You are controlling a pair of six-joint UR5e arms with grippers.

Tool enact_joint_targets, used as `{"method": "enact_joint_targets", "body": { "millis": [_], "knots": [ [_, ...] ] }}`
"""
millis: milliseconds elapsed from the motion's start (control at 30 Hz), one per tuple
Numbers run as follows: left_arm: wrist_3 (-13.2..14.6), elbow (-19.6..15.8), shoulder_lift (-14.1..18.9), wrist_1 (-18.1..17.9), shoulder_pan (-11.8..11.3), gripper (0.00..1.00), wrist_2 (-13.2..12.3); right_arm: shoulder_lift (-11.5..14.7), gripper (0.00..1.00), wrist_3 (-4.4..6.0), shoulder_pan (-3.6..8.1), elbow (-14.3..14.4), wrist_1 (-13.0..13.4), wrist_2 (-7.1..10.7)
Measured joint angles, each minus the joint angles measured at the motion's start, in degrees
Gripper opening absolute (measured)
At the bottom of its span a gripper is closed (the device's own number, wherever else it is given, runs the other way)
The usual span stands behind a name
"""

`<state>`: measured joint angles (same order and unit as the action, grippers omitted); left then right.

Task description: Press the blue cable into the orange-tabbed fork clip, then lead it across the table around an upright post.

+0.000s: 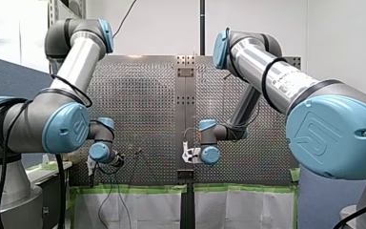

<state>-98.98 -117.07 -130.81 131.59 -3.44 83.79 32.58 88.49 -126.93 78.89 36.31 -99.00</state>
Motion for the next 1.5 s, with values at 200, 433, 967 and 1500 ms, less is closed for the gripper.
{"method": "enact_joint_targets", "body": {
  "millis": [200, 433, 967, 1500],
  "knots": [
    [-2.8, -2.9, 2.9, -1.8, 0.0, 1.00, -1.5, 0.0, 0.00, 0.03, -0.20, 0.0, -0.1, 0.01],
    [-6.3, -6.5, 6.4, 0.2, 0.2, 1.00, -2.3, 0.0, 0.00, 0.03, -0.44, 0.0, -0.5, 0.03],
    [-8.2, -15.4, 15.4, -0.1, 0.7, 1.00, -3.2, 0.0, 0.00, 0.04, -0.71, 0.0, -0.8, 0.20],
    [-4.9, -16.7, 21.2, -2.6, 3.6, 1.00, -0.9, 0.0, 0.00, 0.05, -0.88, 0.0, -0.8, 0.17]
  ]
}}
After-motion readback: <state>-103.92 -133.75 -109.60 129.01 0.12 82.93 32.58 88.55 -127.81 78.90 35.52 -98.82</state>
